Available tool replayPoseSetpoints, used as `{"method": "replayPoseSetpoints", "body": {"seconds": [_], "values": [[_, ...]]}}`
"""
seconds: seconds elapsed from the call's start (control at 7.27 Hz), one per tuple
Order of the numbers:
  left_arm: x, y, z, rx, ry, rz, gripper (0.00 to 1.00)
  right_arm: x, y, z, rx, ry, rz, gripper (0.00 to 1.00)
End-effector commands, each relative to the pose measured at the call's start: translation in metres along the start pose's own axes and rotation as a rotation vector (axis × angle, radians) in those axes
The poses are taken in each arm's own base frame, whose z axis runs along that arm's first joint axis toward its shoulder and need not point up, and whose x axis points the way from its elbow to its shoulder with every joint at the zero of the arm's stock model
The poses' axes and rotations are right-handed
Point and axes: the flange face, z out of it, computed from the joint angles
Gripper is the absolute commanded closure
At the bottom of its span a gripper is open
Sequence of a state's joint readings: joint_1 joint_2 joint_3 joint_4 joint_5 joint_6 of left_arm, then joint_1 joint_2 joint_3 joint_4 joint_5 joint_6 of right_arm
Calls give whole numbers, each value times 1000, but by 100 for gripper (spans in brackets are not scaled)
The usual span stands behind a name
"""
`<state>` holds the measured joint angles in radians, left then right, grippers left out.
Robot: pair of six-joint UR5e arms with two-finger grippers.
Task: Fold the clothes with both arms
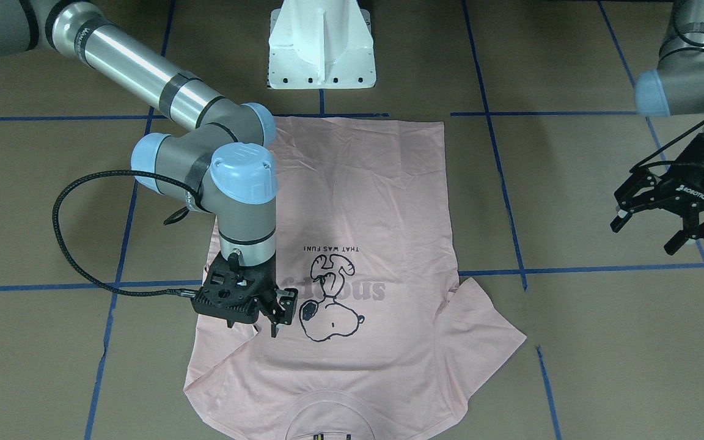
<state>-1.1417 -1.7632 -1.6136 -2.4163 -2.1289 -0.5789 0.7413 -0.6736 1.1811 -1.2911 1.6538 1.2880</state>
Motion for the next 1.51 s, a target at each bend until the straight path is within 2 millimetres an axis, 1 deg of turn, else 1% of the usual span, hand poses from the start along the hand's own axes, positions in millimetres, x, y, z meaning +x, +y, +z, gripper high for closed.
{"method": "replayPoseSetpoints", "body": {"seconds": [0.0,0.14,0.28,0.41,0.55,0.69,0.83,1.1,1.24,1.38], "values": [[38,-19,41,17,-18,-45,6,93,-28,-59,-91,-28,-120,0],[45,-21,59,-3,-12,-130,32,160,-41,-95,-121,-56,-172,0],[45,-29,78,-6,-28,-177,40,233,-37,-107,-161,-75,-230,0],[49,-34,102,4,-66,-212,40,269,-43,-125,-168,-101,-256,0],[52,-38,122,42,-129,-209,40,295,-33,-129,-173,-108,-254,0],[77,-41,156,38,-143,-213,40,310,-25,-126,-167,-123,-260,0],[83,-40,179,46,-183,-218,40,317,-23,-125,-165,-124,-259,0],[85,-21,219,54,-204,-252,42,317,-22,-128,-161,-126,-260,0],[90,-15,230,47,-204,-250,44,318,-22,-127,-161,-124,-259,0],[93,-16,231,48,-201,-251,51,318,-22,-127,-162,-123,-257,0]]}}
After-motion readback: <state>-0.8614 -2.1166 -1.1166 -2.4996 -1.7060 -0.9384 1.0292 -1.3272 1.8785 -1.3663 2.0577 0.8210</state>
